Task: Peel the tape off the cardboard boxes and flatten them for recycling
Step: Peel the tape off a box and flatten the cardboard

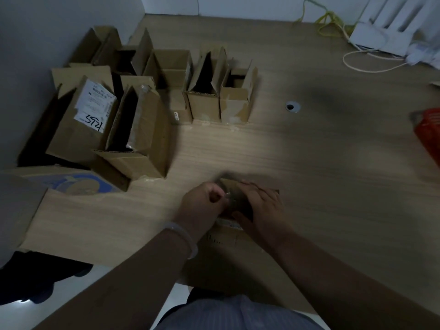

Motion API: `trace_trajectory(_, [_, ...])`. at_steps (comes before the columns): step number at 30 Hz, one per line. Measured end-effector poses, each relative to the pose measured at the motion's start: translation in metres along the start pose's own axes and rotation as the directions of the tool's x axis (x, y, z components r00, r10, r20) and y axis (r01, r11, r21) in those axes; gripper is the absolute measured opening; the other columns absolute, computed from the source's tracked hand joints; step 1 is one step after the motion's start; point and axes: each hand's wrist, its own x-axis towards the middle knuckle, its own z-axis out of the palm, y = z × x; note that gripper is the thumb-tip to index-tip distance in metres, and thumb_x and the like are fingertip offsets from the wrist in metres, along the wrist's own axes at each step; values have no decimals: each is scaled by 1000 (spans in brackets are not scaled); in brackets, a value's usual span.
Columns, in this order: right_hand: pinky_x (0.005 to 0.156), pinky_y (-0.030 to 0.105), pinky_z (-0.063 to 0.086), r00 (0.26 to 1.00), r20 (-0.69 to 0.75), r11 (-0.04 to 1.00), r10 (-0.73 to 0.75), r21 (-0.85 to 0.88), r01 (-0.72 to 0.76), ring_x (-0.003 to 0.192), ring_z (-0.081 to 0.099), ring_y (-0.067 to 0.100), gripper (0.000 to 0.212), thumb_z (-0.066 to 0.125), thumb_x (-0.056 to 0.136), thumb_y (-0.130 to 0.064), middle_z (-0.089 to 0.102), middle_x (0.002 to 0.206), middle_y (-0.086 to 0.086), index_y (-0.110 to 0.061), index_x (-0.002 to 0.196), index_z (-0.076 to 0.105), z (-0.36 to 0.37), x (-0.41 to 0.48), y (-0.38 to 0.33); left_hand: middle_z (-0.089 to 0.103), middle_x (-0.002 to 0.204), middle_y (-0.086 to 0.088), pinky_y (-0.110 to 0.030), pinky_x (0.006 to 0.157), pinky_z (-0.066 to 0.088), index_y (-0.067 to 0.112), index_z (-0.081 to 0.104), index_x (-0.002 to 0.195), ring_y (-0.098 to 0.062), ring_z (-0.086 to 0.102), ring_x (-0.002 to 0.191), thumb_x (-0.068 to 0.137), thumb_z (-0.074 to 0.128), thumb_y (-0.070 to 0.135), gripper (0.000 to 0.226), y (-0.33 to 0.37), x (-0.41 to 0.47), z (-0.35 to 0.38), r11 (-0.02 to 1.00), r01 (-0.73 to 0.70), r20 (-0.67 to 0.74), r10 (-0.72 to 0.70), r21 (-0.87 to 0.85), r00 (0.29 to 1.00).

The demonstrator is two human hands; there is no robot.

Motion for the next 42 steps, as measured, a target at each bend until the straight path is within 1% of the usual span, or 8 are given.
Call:
trace_trajectory(5, [110, 45, 32, 998, -3, 998, -55, -3, 55, 137, 39, 25, 44, 63, 85, -34, 50, 142, 5, -20, 127, 60, 0, -5, 3, 59, 81, 5, -29, 67, 47, 23, 55, 88, -15, 57, 74, 80, 70, 24, 18, 1, 6, 7, 980, -145, -16, 148, 137, 989])
trace_trajectory(11, [105, 47, 35, 990, -74, 989, -121, -100, 113, 128, 50, 32, 31, 65, 82, -32, 57, 135, 10, -23, 111, 71, 3, -5, 3, 55, 88, -4, -27, 64, 37, 22, 49, 84, -19, 52, 75, 67, 83, 29, 38, -12, 22, 0, 990, -82, 16, 81, 116, 997])
trace_trajectory(15, [104, 49, 38, 989, -74, 985, -130, -126, 120, 128, 50, 32, 30, 60, 84, -35, 57, 135, 10, -24, 111, 70, 3, -7, 2, 59, 84, 3, -30, 69, 48, 24, 50, 87, -13, 56, 77, 70, 83, 26, 38, -19, 21, -2, 981, 117, 144, -95, -152, 985])
trace_trajectory(19, [105, 49, 39, 988, -61, 982, -143, -132, 134, 129, 49, 33, 30, 58, 87, -36, 55, 136, 10, -25, 112, 70, 1, -8, 2, 67, 95, -3, -18, 60, 50, 27, 59, 95, -9, 63, 78, 74, 79, 20, 31, -32, 13, -7, 855, 300, 231, -218, -424, 948])
trace_trajectory(26, [101, 51, 43, 989, -56, 984, -137, -122, 129, 126, 50, 34, 30, 72, 80, -30, 57, 133, 10, -25, 109, 70, 4, -5, 4, 66, 78, 8, -10, 64, 44, 26, 65, 83, 0, 58, 71, 80, 74, 14, 15, -17, 10, -14, 969, 19, -39, -30, -247, 999])
trace_trajectory(31, [100, 52, 44, 986, -79, 984, -145, -113, 136, 127, 49, 34, 27, 69, 82, -31, 57, 134, 10, -24, 109, 69, 8, -6, 5, 65, 79, 17, -15, 69, 43, 26, 71, 86, 6, 57, 76, 97, 50, 28, 24, -14, 9, -25, 993, 28, 15, -26, -111, 1000])
trace_trajectory(36, [100, 52, 44, 988, -78, 986, -134, -109, 125, 127, 50, 35, 29, 73, 80, -29, 57, 133, 11, -24, 108, 71, 5, -6, 2, 62, 87, 18, -8, 74, 42, 25, 72, 92, 2, 58, 85, 81, 73, 29, 12, -16, 4, -29, 987, -159, 65, 159, -3, 985])
trace_trajectory(42, [99, 45, 42, 993, -119, 979, -4, -204, -21, 118, 51, 32, 52, 67, 71, -51, 57, 127, 4, -30, 118, 65, -9, -9, -8, 65, 82, 7, -17, 73, 44, 17, 70, 89, -6, 58, 80, 90, 63, 18, 7, -6, 12, -23, 972, -234, 31, 235, -20, 972])
